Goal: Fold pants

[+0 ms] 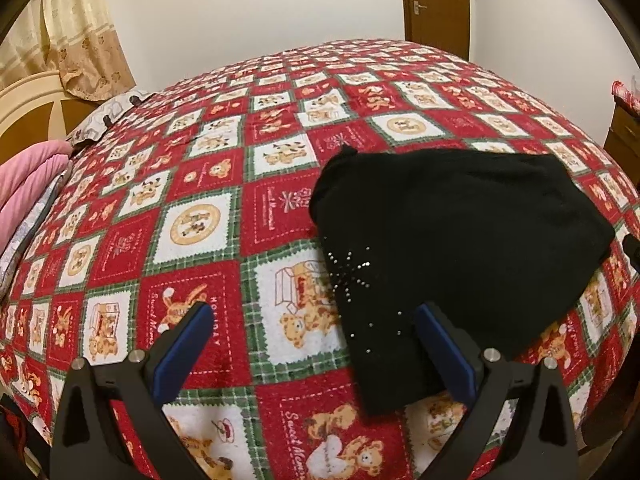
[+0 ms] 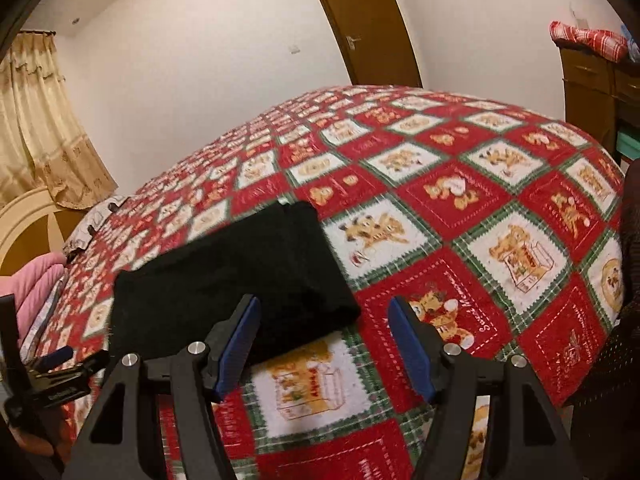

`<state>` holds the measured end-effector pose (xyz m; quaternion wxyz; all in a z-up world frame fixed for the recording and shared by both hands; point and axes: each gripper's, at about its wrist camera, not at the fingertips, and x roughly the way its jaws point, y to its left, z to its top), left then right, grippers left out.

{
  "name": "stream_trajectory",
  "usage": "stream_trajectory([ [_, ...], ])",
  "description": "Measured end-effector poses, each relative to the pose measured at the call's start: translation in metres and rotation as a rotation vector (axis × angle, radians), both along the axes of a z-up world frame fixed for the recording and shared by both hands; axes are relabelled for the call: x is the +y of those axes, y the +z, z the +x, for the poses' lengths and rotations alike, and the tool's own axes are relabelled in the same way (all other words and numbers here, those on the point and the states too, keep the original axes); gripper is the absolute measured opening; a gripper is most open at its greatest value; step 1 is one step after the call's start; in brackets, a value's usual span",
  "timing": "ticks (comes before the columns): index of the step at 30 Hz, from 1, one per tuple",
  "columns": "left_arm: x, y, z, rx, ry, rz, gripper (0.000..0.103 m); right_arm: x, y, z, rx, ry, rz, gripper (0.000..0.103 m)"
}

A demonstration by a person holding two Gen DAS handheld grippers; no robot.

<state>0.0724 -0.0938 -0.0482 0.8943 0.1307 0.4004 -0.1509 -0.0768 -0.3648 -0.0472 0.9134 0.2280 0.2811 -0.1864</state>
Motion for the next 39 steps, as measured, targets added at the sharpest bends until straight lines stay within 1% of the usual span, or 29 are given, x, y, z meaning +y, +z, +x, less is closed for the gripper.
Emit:
stream_trajectory([
  [5, 0.0, 0.004, -0.005, -0.013, -0.003, -0.006, 0.103, 0.021, 0.015, 0.002, 0.0, 0.036, -0.071, 0.068],
  [12, 0.0, 0.009, -0.015, -0.014, -0.016, -0.021, 0.103, 0.036, 0.018, 0.005, -0.019, 0.055, -0.065, 0.068],
  [19, -0.001, 0.011, -0.021, -0.015, -0.022, -0.032, 0.103, 0.048, 0.027, 0.003, -0.027, 0.058, -0.14, 0.068],
  [24, 0.001, 0.009, -0.022, 0.002, -0.021, -0.042, 0.103, 0.04, 0.023, 0.001, -0.018, 0.034, -0.118, 0.068],
  [28, 0.002, 0.008, -0.021, -0.003, -0.03, -0.045, 0.103, 0.03, 0.018, 0.001, 0.005, 0.013, -0.134, 0.068],
  [29, 0.001, 0.008, -0.023, -0.005, -0.047, -0.055, 0.103, 0.026, 0.016, 0.0, 0.012, 0.007, -0.132, 0.068],
  [31, -0.002, 0.01, -0.025, -0.021, -0.082, -0.059, 0.103, 0.017, 0.012, 0.0, 0.013, 0.01, -0.111, 0.067],
  [33, -0.005, 0.01, -0.026, -0.048, -0.09, -0.039, 0.103, 0.011, 0.01, 0.0, 0.011, 0.007, -0.105, 0.066],
  [35, -0.002, 0.009, -0.018, -0.045, -0.076, -0.04, 0.103, 0.005, 0.008, 0.003, 0.012, 0.002, -0.096, 0.066],
  [37, 0.007, 0.007, -0.005, -0.036, -0.038, -0.04, 0.103, 0.0, 0.005, 0.009, 0.01, 0.004, -0.072, 0.066],
  [39, 0.019, 0.006, 0.009, -0.046, 0.011, -0.022, 0.103, -0.006, 0.001, 0.022, 0.001, 0.043, -0.043, 0.066],
])
